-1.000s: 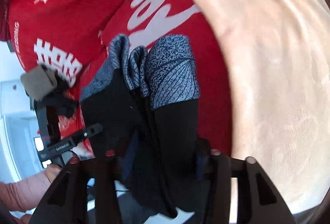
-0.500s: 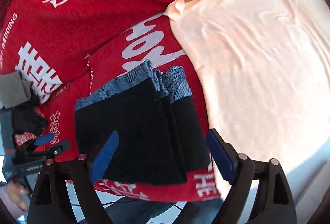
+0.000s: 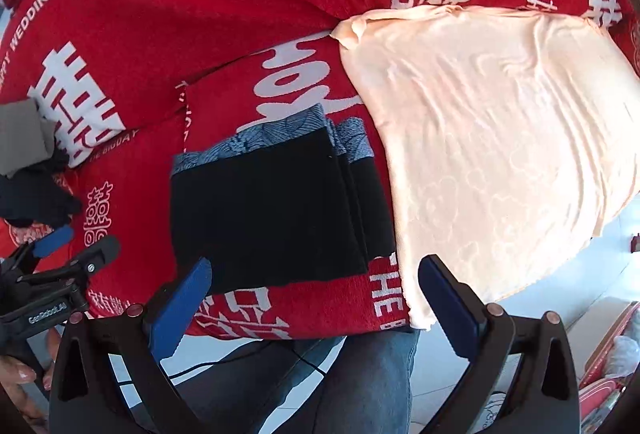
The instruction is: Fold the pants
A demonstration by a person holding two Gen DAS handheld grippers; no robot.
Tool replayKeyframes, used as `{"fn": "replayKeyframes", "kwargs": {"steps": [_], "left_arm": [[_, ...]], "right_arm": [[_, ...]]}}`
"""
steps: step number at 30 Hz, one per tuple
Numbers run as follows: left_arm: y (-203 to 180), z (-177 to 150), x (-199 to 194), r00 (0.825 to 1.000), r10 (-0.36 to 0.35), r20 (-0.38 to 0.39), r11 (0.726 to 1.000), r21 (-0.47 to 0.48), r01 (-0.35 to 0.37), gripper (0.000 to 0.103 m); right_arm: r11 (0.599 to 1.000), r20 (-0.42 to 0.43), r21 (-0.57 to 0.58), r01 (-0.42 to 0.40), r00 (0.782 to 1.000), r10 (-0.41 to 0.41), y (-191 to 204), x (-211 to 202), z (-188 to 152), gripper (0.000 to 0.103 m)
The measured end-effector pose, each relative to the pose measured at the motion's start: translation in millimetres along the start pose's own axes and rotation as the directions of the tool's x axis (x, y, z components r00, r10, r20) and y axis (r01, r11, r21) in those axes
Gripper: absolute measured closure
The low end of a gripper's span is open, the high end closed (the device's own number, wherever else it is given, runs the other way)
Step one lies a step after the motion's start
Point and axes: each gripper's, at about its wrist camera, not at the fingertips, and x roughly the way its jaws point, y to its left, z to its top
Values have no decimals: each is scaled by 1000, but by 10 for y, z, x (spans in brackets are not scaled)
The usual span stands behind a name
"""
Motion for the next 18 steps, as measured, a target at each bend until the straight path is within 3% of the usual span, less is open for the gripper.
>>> {"fn": "replayKeyframes", "kwargs": {"steps": [10, 18], "left_arm": [[74, -8, -224, 999, 12, 50, 999, -50, -9, 0], [-54, -32, -262, 998, 49, 47, 996, -77, -45, 0]], "right_arm": [[998, 44, -10, 57, 997, -57, 163, -341, -24, 0], [997, 55, -56, 46, 998, -42, 191, -405, 42, 0]]}}
